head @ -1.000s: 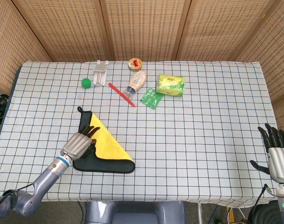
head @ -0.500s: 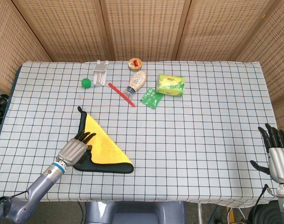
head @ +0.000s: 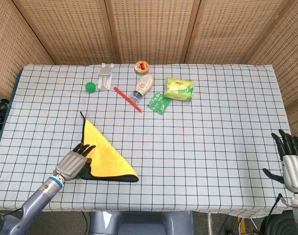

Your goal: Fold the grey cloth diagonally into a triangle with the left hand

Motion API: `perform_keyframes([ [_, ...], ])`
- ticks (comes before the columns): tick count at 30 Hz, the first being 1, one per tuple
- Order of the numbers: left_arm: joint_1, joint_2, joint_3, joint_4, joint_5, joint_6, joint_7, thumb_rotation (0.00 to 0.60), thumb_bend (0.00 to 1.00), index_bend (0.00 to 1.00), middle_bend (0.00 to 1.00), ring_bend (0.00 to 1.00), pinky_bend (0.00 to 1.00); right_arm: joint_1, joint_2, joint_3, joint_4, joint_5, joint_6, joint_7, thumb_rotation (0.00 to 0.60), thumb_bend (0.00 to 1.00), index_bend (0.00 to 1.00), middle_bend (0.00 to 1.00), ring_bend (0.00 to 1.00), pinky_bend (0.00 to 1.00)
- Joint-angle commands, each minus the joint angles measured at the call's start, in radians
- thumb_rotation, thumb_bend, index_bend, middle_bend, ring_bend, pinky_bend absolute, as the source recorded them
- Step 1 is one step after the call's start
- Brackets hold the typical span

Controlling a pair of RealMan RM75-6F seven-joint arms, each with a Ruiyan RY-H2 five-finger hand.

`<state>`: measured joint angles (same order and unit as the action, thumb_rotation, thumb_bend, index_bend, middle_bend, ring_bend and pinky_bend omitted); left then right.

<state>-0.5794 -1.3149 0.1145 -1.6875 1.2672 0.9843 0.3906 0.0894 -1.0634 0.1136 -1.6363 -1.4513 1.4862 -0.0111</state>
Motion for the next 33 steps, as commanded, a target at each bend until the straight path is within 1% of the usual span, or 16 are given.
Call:
perform_keyframes([
  [1,0.005,0.003,0.004,-0.003,0.003,0.000,0.001,0.600,0.50,0.53,0.00,0.00,0.00,-0.001,0.001,0.000,-0.001,-0.001,0.001,0.001,0.600,0.00,0.09,0.00,0.00,0.00],
  [17,0.028,0.014,0.000,-0.005,0.009,-0.004,0.022,0.600,0.51,0.53,0.00,0.00,0.00,-0.002,0.004,-0.001,-0.005,-0.004,0.005,0.002,0.600,0.00,0.09,0.00,0.00,0.00],
  [19,0.030,0.016,0.001,-0.005,0.011,-0.009,0.022,0.600,0.51,0.51,0.00,0.00,0.00,-0.002,0.004,-0.002,-0.005,-0.005,0.005,0.002,0.600,0.00,0.09,0.00,0.00,0.00],
  [20,0.030,0.016,0.001,-0.005,0.012,-0.011,0.022,0.600,0.51,0.49,0.00,0.00,0.00,-0.002,0.004,-0.002,-0.005,-0.005,0.005,0.002,0.600,0.00,0.09,0.00,0.00,0.00],
  [21,0.030,0.017,0.002,-0.005,0.012,-0.014,0.021,0.600,0.51,0.45,0.00,0.00,0.00,-0.002,0.004,-0.002,-0.005,-0.005,0.005,0.001,0.600,0.00,0.09,0.00,0.00,0.00],
  [23,0.029,0.022,0.002,-0.008,0.008,-0.024,0.020,0.600,0.47,0.36,0.00,0.00,0.00,-0.002,0.004,-0.002,-0.006,-0.005,0.005,0.000,0.600,0.00,0.09,0.00,0.00,0.00],
  [24,0.029,0.023,0.002,-0.009,0.008,-0.028,0.018,0.600,0.41,0.30,0.00,0.00,0.00,-0.002,0.004,-0.002,-0.006,-0.005,0.005,0.000,0.600,0.00,0.09,0.00,0.00,0.00],
  [25,0.028,0.026,0.002,-0.011,0.009,-0.034,0.012,0.600,0.34,0.21,0.00,0.00,0.00,-0.002,0.004,-0.002,-0.005,-0.005,0.005,0.000,0.600,0.00,0.09,0.00,0.00,0.00],
  [26,0.028,0.029,0.003,-0.013,0.011,-0.038,0.006,0.600,0.29,0.14,0.00,0.00,0.00,-0.002,0.004,-0.002,-0.005,-0.005,0.005,0.000,0.600,0.00,0.09,0.00,0.00,0.00],
  [27,0.028,0.032,0.003,-0.015,0.014,-0.042,-0.001,0.600,0.22,0.06,0.00,0.00,0.00,-0.002,0.004,-0.002,-0.005,-0.004,0.005,0.000,0.600,0.00,0.09,0.00,0.00,0.00],
  [28,0.028,0.037,0.004,-0.017,0.020,-0.045,-0.011,0.600,0.16,0.01,0.00,0.00,0.00,-0.002,0.004,-0.002,-0.005,-0.004,0.005,0.000,0.600,0.00,0.09,0.00,0.00,0.00],
  [30,0.030,0.044,0.003,-0.020,0.032,-0.042,-0.024,0.600,0.10,0.00,0.00,0.00,0.00,-0.002,0.004,-0.002,-0.006,-0.005,0.005,0.000,0.600,0.00,0.09,0.00,0.00,0.00],
  [33,0.036,0.055,-0.002,-0.025,0.051,-0.028,-0.046,0.600,0.10,0.00,0.00,0.00,0.00,-0.002,0.004,-0.002,-0.005,-0.005,0.005,0.001,0.600,0.00,0.09,0.00,0.00,0.00],
])
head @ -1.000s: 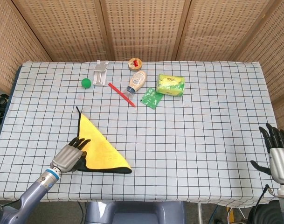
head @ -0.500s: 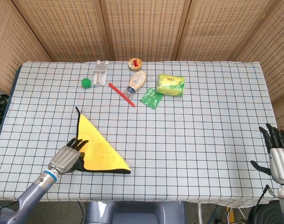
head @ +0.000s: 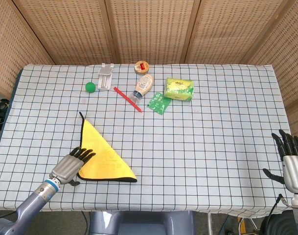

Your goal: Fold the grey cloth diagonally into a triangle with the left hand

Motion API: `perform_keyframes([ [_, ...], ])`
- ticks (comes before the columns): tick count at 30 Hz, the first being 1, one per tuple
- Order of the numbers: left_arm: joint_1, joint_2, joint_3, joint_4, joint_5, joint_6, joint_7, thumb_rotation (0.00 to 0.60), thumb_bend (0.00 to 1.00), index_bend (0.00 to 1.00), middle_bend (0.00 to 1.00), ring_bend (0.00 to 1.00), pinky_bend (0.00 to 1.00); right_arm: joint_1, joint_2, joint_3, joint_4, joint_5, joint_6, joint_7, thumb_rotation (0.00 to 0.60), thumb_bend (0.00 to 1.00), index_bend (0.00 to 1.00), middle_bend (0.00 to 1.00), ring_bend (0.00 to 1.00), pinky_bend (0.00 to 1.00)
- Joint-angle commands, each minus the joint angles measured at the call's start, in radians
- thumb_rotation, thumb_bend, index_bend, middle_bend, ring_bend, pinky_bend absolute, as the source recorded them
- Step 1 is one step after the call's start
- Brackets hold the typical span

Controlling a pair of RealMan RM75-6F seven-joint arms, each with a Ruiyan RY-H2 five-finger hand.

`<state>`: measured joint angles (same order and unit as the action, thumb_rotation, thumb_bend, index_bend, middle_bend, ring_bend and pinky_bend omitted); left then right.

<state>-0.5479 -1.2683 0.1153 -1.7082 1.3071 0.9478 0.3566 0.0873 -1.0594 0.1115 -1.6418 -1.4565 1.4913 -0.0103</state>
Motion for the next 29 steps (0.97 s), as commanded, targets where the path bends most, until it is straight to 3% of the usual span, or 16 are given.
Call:
perform_keyframes([
  [1,0.006,0.013,-0.005,-0.006,0.017,0.014,-0.018,0.600,0.10,0.00,0.00,0.00,0.00,0.000,0.000,0.000,0.000,0.000,0.000,0.001,0.600,0.00,0.09,0.00,0.00,0.00],
  [6,0.021,0.040,-0.024,-0.015,0.046,0.061,-0.055,0.600,0.10,0.00,0.00,0.00,0.00,0.000,0.002,0.000,-0.001,-0.001,0.001,0.003,0.600,0.00,0.09,0.00,0.00,0.00],
  [15,0.143,0.135,-0.118,-0.041,0.038,0.333,-0.175,0.600,0.10,0.00,0.00,0.00,0.00,-0.002,0.003,-0.005,-0.007,-0.015,0.006,0.000,0.600,0.00,0.09,0.00,0.00,0.00],
  [21,0.255,0.155,-0.133,-0.073,-0.011,0.497,-0.151,0.600,0.10,0.00,0.00,0.00,0.00,0.000,-0.001,-0.010,-0.006,-0.020,0.003,-0.012,0.600,0.00,0.09,0.00,0.00,0.00],
  [29,0.315,0.159,-0.144,-0.061,-0.028,0.543,-0.170,0.600,0.10,0.00,0.00,0.00,0.00,0.004,-0.010,-0.004,0.003,-0.004,-0.005,-0.026,0.600,0.00,0.09,0.00,0.00,0.00],
])
